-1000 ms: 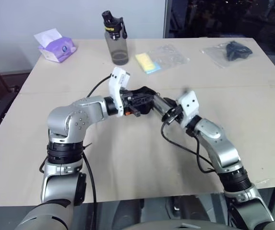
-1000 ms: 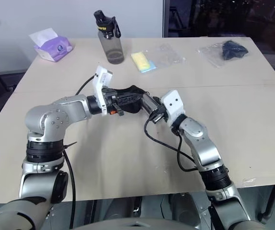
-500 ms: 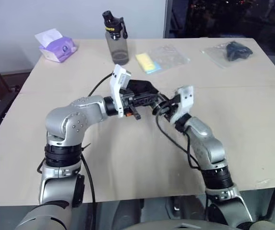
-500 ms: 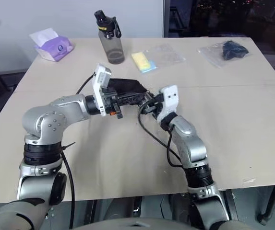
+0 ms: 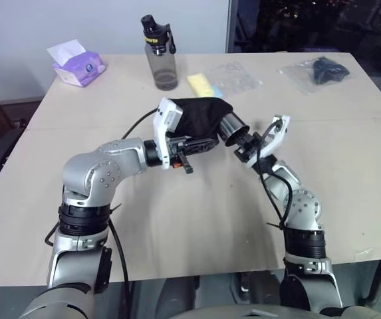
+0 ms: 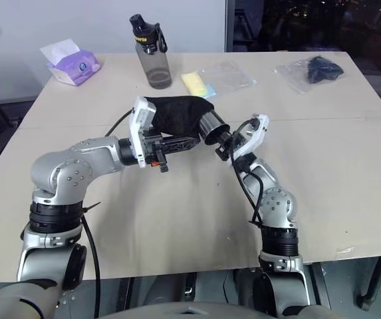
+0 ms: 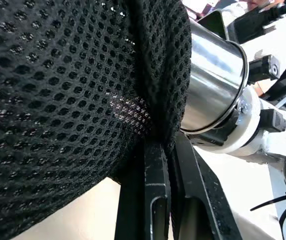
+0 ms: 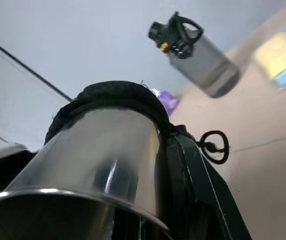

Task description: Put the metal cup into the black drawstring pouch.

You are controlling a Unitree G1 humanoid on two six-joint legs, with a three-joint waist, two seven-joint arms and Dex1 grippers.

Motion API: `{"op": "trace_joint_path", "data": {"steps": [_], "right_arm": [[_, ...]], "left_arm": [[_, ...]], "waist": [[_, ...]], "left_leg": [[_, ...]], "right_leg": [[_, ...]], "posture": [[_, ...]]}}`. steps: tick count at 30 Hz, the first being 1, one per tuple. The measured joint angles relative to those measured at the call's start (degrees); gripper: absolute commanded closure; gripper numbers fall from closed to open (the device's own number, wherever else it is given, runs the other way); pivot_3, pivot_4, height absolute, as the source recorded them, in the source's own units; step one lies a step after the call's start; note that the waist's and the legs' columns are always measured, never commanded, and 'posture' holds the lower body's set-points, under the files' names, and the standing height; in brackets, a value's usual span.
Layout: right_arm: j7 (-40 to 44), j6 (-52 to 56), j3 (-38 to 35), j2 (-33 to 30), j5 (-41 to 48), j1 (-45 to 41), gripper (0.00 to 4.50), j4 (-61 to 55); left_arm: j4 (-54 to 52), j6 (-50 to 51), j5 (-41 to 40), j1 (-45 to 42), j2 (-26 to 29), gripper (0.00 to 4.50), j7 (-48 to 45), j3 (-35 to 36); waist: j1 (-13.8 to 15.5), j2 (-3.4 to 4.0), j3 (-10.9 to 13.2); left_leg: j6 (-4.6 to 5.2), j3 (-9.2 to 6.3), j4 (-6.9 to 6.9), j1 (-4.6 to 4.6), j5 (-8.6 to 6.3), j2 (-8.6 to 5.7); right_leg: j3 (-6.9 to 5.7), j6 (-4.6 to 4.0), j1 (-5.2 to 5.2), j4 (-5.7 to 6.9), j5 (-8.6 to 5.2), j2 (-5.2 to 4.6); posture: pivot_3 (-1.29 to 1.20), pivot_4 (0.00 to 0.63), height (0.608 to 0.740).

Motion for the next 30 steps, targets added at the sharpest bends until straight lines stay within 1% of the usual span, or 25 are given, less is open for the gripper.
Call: {"op": "trace_joint_path", "data": {"steps": [3,4,6,7,9,10,13,19,21,22,23,24,25,26,30], "right_arm": [[-2.1,0.1,0.3,-0.1,0.2,-0.1,4.44,0.0],[-2.4,-1.3,1.5,-0.4,-2.4,-0.6,4.44,0.0],[-2.9,-4.3,5.7,-3.5,-9.2,-1.7,4.44,0.3],[-3.3,-8.0,10.6,-7.8,-17.5,-3.3,4.44,1.1],[-3.4,-12.4,16.3,-12.3,-27.2,-4.7,4.44,2.8],[-3.6,-17.4,21.5,-15.2,-35.8,-5.6,4.44,5.4],[-3.9,-25.4,28.0,-17.7,-46.9,-7.5,4.44,10.3],[-6.7,-36.6,33.8,-20.2,-63.0,-12.6,4.44,16.8],[-7.9,-38.3,33.9,-19.7,-65.5,-12.8,4.44,17.6],[-8.2,-38.3,33.1,-18.0,-64.8,-12.7,4.44,18.1],[-8.2,-37.1,30.4,-15.0,-61.1,-12.0,4.44,18.4],[-8.4,-34.4,25.1,-9.3,-54.8,-10.8,4.44,18.4],[-8.3,-31.7,21.3,-5.0,-48.9,-9.8,4.44,18.5],[-7.8,-28.7,18.4,-2.1,-43.2,-9.5,4.44,18.5],[-4.4,-19.0,10.8,-1.2,-26.4,-9.5,4.44,17.4]], "left_arm": [[0.0,-0.1,0.0,0.0,0.0,4.5,0.0,-0.3],[0.0,-0.1,0.1,0.1,0.1,4.5,0.0,-0.3],[0.0,0.0,0.1,0.1,0.1,4.5,0.1,-0.3],[0.1,0.3,0.1,0.4,0.1,4.5,0.3,-0.3],[0.4,0.3,0.1,0.6,0.0,4.5,0.6,-0.2],[0.6,0.4,0.1,0.5,-0.1,4.5,0.9,0.0],[0.9,0.6,0.0,0.5,-0.6,4.5,1.4,0.3],[1.2,1.3,-0.1,0.5,-1.6,4.5,2.6,1.6],[1.3,1.5,-0.1,0.5,-2.1,4.5,2.7,1.9],[1.2,1.5,-0.1,0.5,-2.1,4.5,2.7,2.0],[1.2,1.5,-0.2,0.5,-2.2,4.5,2.7,2.1],[1.2,1.3,-0.3,0.4,-2.7,4.5,2.7,2.5],[1.2,1.1,-0.5,-0.3,-3.0,4.5,2.8,3.2],[1.0,1.0,-0.6,-0.7,-3.0,4.5,2.8,3.7],[0.8,0.7,-1.1,-0.4,-3.7,4.5,3.2,3.7]], "waist": [[0.0,0.0,0.0],[0.0,0.0,0.0],[-0.2,0.0,0.0],[-0.2,0.02,0.0],[-0.2,-0.01,0.0],[-0.2,-0.01,0.0],[-0.2,-0.01,0.0],[-0.1,-0.02,0.0],[-0.1,-0.03,0.0],[-0.1,-0.03,0.0],[-0.1,-0.06,0.0],[-0.2,-0.08,0.0],[-0.1,-0.09,0.0],[-0.1,-0.07,0.0],[0.3,-0.06,0.0]], "left_leg": [[0.0,0.01,0.0,0.0,0.0,0.0],[0.0,0.01,0.0,0.0,0.0,0.0],[0.0,0.04,0.0,0.0,0.0,-0.01],[0.0,0.08,0.01,0.01,0.0,-0.04],[0.0,0.07,0.01,0.01,0.0,-0.05],[0.0,0.07,0.01,0.01,0.0,-0.05],[-0.01,0.1,-0.01,-0.01,0.01,-0.04],[-0.02,0.1,0.0,-0.02,0.01,-0.05],[-0.02,0.08,0.0,-0.02,0.01,-0.05],[-0.02,0.07,0.0,-0.02,0.01,-0.04],[-0.02,0.05,-0.01,-0.01,0.01,-0.03],[-0.02,0.01,-0.02,0.0,0.01,0.09],[-0.02,-0.01,-0.02,-0.02,0.01,0.14],[-0.02,-0.02,-0.02,-0.01,0.01,0.14],[-0.01,-0.03,0.03,-0.02,0.01,0.09]], "right_leg": [[0.0,0.0,0.0,0.0,0.0,0.0],[0.01,0.01,-0.01,0.0,0.0,0.01],[0.03,0.01,-0.01,0.0,-0.01,0.01],[0.07,0.01,-0.02,-0.01,-0.01,0.0],[0.07,0.01,-0.01,-0.03,-0.01,0.0],[0.07,0.01,-0.02,-0.02,-0.01,0.01],[0.1,0.01,-0.06,-0.03,-0.01,0.01],[0.11,0.01,-0.05,-0.03,0.0,-0.01],[0.11,0.0,-0.04,-0.03,0.0,-0.01],[0.11,0.0,-0.04,-0.03,0.0,-0.01],[0.1,0.0,-0.04,-0.03,0.0,-0.01],[0.06,-0.01,-0.02,-0.01,0.01,0.04],[0.01,-0.02,-0.02,-0.01,0.02,0.08],[0.0,-0.03,-0.02,0.0,0.02,0.07],[-0.05,-0.02,0.08,-0.05,0.02,-0.05]], "posture": [[0.0,0.15,0.74],[0.0,0.15,0.74],[0.0,0.15,0.74],[0.0,0.15,0.74],[0.0,0.15,0.74],[0.0,0.15,0.74],[0.0,0.15,0.74],[0.0,0.15,0.74],[0.0,0.15,0.74],[0.0,0.15,0.74],[0.0,0.15,0.74],[0.0,0.15,0.74],[0.0,0.15,0.74],[0.0,0.15,0.74],[0.0,0.15,0.74]]}}
